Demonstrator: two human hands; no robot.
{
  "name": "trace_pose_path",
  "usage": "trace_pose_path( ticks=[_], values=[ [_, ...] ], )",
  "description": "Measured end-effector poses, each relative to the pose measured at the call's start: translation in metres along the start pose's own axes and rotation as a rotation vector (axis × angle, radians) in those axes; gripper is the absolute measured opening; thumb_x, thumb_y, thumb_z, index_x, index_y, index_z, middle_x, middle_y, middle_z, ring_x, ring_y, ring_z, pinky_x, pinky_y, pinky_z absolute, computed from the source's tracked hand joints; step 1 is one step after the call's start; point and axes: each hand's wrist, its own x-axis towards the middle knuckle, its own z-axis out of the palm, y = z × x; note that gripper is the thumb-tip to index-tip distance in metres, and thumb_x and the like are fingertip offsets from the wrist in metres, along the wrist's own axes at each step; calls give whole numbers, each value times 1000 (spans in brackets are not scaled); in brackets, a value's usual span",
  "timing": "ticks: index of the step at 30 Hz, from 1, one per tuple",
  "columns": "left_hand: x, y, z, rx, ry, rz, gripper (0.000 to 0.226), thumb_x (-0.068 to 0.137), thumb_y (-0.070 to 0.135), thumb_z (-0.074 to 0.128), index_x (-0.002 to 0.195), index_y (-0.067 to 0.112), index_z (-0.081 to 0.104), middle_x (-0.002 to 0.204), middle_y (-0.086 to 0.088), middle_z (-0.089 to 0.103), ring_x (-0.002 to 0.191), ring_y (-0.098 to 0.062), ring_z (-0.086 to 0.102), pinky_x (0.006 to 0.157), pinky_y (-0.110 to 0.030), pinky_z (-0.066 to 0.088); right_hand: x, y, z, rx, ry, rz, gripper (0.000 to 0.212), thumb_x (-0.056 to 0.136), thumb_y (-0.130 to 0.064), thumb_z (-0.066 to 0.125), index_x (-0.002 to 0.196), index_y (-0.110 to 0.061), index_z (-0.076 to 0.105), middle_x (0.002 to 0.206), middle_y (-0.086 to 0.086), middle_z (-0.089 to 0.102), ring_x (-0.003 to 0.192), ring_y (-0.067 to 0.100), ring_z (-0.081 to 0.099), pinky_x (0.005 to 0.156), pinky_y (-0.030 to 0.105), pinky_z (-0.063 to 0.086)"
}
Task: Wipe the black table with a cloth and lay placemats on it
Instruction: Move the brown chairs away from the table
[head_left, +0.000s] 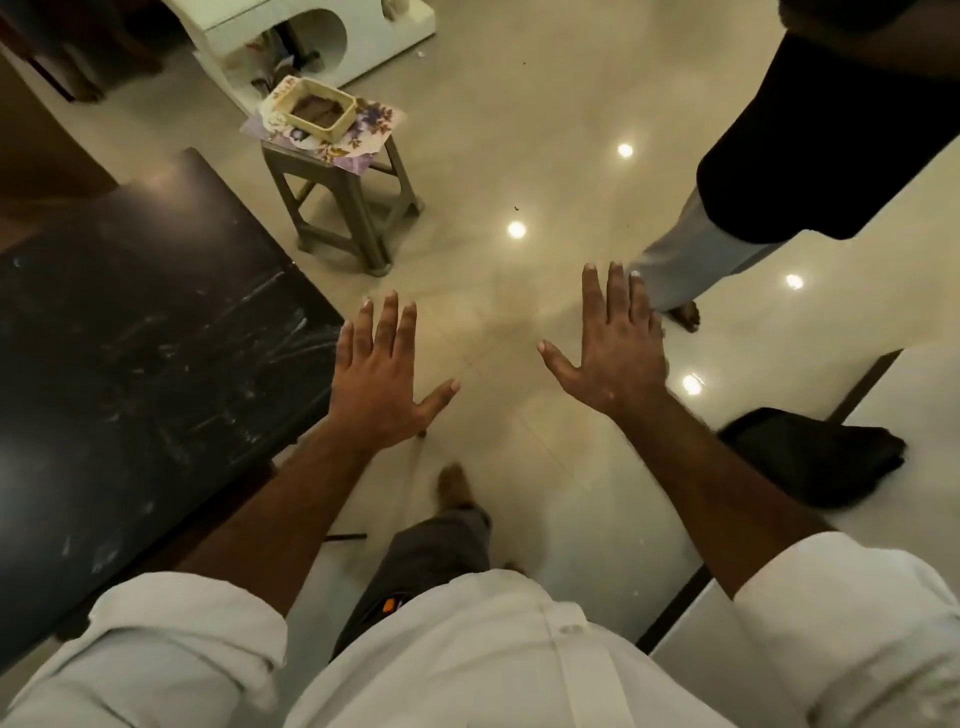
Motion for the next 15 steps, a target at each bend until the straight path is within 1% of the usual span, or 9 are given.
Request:
trace_pose_path(
  ticks=[3,6,7,9,11,15],
  values=[
    [56,-5,9,3,4,-17,124,91,99,23,177,18,-12,186,-10,-18,172,-37,-17,138,-62,2,53,5,11,10,-21,-1,117,94,-90,40,179,-19,4,185,21,11,169,48,17,125,69,34],
    [117,-19,14,-11,-12,-35,124,92,98,26,177,17,-13,186,-10,-20,171,-38,-18,138,-62,2,109,5,23,-12,-11,-40,116,95,-87,46,179,-16,8,184,23,14,168,49,22,124,69,38],
    [136,-25,13,-20,-34,-49,124,92,98,25,177,17,-14,185,-9,-22,171,-38,-19,138,-62,2,130,1,24,-9,-32,-47,116,95,-86,47,179,-16,9,184,23,14,168,49,22,123,69,38],
    [167,-35,9,-52,-60,-78,124,92,99,25,177,17,-15,185,-9,-22,171,-37,-20,138,-62,2,167,-5,24,18,-63,-45,117,95,-86,46,180,-16,6,185,22,11,168,49,22,123,68,38],
    [197,-46,6,-50,-47,-83,123,93,99,24,177,18,-16,185,-8,-22,171,-36,-20,138,-62,1,199,-9,26,25,-65,-59,117,96,-87,43,180,-17,2,185,21,9,168,49,20,123,68,38],
    [272,-72,-3,-48,-87,-82,125,92,100,22,176,18,-18,183,-9,-29,170,-37,-23,138,-62,2,280,-14,31,26,-61,-113,118,95,-88,43,180,-19,-2,186,17,5,169,46,17,123,67,39]
  ],
)
